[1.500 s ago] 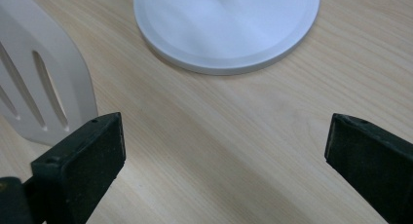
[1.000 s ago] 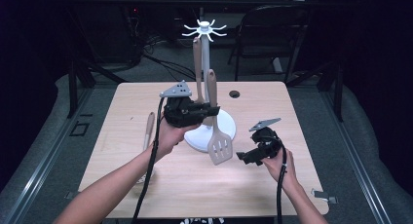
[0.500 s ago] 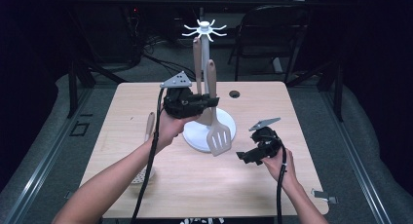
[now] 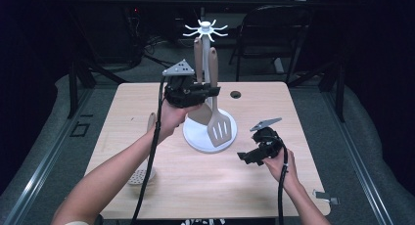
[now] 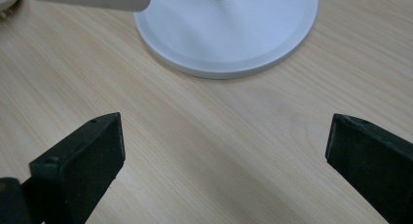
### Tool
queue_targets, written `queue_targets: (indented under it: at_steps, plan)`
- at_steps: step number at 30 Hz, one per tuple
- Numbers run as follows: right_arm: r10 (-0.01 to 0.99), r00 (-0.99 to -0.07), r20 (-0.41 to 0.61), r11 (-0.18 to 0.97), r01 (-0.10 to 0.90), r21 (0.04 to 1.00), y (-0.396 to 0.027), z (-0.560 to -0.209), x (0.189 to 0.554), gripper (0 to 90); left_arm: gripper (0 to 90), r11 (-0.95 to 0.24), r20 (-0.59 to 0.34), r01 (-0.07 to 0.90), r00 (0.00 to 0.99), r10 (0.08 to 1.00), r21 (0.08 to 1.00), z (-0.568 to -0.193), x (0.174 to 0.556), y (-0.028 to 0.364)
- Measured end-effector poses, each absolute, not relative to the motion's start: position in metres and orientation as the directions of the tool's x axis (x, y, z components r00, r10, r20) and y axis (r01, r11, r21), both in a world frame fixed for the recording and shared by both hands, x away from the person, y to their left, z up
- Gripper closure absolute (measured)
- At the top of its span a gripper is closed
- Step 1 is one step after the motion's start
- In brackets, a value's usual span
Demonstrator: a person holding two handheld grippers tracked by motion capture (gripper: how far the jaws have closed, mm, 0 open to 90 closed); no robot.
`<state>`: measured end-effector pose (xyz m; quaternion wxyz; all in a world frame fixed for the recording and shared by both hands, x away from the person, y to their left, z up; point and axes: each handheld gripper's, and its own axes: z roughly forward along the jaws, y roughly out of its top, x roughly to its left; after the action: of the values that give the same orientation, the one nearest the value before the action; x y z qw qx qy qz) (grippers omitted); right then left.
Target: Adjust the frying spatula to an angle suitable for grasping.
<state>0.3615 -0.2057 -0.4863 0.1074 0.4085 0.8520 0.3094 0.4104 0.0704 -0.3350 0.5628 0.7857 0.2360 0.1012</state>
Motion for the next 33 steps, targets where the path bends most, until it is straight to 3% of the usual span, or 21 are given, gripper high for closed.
queue_targets:
  at_steps: [33]
  plan:
    - [0.759,-0.648,0.065,0.482,0.627,0.612,-0.204,-0.487,0.361,0.5,77.8,-0.239,-0.175,0.343,0.832,0.527,0.908,-0.329,0.439,0.063]
